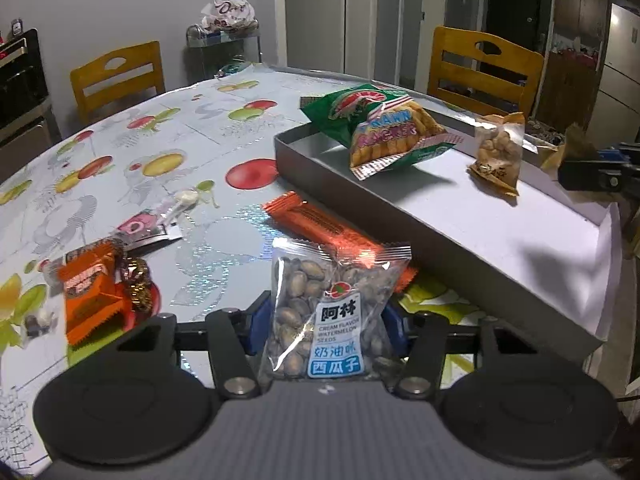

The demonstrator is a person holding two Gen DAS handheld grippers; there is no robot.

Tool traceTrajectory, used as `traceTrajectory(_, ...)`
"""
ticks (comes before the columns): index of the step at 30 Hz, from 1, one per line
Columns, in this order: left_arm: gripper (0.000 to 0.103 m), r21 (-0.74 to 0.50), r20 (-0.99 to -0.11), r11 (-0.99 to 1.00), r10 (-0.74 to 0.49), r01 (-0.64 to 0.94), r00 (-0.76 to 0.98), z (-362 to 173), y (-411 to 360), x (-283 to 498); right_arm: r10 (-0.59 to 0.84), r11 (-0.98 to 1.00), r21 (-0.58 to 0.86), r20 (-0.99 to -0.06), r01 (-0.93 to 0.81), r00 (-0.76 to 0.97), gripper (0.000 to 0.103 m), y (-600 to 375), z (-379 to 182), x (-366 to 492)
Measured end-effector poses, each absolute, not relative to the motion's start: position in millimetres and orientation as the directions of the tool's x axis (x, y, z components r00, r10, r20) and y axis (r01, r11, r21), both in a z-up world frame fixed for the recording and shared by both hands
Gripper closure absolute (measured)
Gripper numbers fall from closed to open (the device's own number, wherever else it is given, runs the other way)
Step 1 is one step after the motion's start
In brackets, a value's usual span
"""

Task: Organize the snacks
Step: 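Lower the gold-wrapped bar into the tray with the right tool while the left tool carries the seed bag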

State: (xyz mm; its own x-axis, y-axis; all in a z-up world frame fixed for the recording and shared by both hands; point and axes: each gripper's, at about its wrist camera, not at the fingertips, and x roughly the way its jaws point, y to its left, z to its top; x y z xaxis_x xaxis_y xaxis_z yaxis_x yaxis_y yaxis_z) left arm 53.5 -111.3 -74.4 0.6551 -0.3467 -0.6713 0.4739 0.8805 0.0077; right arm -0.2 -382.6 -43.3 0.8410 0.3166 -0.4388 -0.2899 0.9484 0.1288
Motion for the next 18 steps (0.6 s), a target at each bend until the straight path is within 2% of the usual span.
traceTrajectory(10,0.052,0.016,-0.588,0.867,-0.395,0.498,0.706,-35,-104,44,0.295,0.955,0.113,-0.438,-0.273,0.849,0.066,-384,-44,0)
traceTrajectory(18,0.052,0.043,-0.556,0.779,-0.502,0.626,0.662,-9,-156,37,0.237,0.971,0.092,-0.467,-0.219,0.852,0.066,-398,-53,4)
